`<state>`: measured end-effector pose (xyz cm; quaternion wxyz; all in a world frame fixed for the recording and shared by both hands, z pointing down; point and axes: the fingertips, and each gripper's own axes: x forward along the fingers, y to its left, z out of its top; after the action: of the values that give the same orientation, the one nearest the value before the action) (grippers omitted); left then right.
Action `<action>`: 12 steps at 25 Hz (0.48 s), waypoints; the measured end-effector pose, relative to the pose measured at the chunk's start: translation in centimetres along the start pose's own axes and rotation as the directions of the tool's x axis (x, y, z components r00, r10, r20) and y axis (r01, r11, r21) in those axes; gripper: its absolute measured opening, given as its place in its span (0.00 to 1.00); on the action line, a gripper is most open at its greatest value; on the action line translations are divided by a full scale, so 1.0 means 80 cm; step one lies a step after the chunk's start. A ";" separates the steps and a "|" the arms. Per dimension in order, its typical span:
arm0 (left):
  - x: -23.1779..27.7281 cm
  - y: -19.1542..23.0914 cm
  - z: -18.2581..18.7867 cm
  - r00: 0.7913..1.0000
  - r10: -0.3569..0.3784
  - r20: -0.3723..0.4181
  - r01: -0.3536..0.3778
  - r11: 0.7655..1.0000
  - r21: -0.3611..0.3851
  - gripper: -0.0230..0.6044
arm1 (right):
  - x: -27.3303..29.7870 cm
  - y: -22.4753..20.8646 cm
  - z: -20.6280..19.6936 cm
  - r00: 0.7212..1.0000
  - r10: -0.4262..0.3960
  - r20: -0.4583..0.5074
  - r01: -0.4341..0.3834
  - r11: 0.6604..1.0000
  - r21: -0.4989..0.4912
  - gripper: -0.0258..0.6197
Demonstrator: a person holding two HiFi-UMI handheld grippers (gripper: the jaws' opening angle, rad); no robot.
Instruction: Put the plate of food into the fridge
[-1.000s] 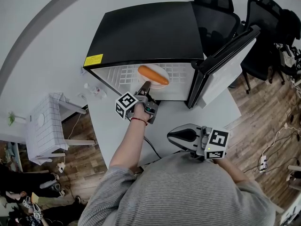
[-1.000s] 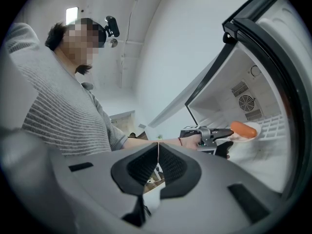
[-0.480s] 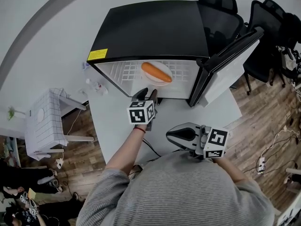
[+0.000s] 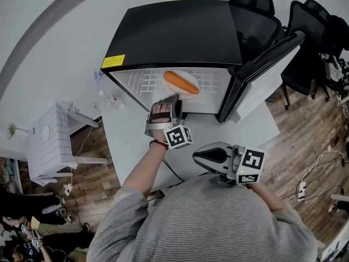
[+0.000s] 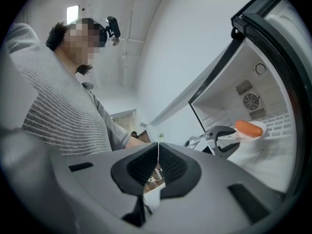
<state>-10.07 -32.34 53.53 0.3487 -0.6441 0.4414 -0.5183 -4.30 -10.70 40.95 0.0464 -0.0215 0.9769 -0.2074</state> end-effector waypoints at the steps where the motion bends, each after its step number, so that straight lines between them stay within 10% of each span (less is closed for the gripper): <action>1: 0.003 -0.003 0.000 1.000 0.001 -0.003 -0.001 0.999 0.035 0.28 | -0.001 -0.001 0.000 1.000 -0.003 0.001 0.003 1.000 0.000 0.06; 12: 0.017 -0.033 0.003 0.998 -0.037 -0.045 0.046 0.972 0.230 0.23 | -0.005 -0.002 0.001 1.000 -0.025 0.007 0.025 1.000 0.005 0.06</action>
<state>-9.18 -32.64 56.40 0.4013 -0.5975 0.3714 -0.5865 -3.88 -10.84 40.99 0.0472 -0.0341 0.9759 -0.2101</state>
